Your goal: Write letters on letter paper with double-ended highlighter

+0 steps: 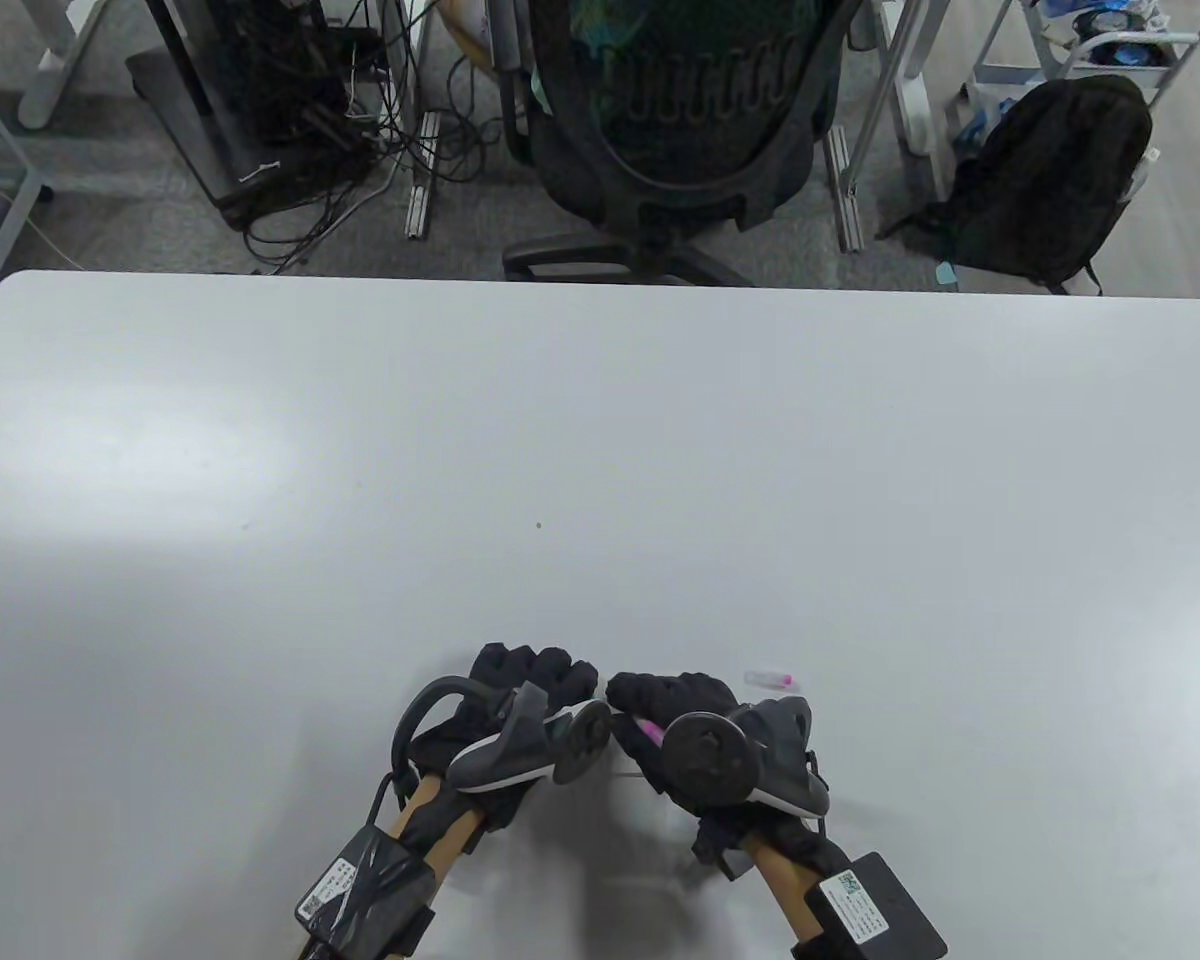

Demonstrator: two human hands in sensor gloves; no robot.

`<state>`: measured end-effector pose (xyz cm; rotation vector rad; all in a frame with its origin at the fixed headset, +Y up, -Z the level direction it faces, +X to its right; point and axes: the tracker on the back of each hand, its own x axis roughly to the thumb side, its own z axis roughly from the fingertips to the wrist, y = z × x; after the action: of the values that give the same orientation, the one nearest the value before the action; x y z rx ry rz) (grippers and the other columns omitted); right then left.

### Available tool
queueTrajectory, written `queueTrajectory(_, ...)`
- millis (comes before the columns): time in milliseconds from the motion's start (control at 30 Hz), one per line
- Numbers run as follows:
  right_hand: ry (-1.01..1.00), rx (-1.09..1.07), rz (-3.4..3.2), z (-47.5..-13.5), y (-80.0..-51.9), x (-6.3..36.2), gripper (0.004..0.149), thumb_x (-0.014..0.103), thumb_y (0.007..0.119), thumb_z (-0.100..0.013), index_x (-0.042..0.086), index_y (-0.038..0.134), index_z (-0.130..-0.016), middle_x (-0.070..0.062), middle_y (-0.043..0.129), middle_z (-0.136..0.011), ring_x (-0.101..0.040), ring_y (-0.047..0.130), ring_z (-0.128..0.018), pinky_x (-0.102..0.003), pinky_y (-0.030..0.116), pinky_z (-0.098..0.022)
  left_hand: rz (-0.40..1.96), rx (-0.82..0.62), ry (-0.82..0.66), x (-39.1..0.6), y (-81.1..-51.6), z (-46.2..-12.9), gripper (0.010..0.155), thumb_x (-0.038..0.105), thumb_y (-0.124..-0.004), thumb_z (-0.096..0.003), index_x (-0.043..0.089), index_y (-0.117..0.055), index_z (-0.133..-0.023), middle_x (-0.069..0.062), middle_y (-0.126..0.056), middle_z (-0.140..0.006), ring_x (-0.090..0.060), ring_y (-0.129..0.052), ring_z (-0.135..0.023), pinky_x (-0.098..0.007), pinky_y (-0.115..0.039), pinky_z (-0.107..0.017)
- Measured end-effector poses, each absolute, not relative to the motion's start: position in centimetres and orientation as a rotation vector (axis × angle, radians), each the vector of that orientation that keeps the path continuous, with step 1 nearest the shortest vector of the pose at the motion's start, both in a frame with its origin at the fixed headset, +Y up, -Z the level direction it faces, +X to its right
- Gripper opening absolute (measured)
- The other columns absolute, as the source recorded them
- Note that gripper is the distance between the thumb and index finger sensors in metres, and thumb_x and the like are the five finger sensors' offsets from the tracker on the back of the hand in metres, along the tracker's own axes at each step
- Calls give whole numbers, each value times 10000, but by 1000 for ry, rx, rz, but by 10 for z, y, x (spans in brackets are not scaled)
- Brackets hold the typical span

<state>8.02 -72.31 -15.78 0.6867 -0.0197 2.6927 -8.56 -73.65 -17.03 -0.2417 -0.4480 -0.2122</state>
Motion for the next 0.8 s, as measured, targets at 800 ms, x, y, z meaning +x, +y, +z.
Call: queueTrajectory(800,26,751,2655,-146,-717,88,440,394,712,-533,146,792,-887,-160,970,-721,-330,990,-591,-594,757,-588,-206,-248,-459,-84,-737,-170,524,420,-645,-602,428,-495,-1104,0,-602,-1114,-179,-742,-921,-580,-572,-830)
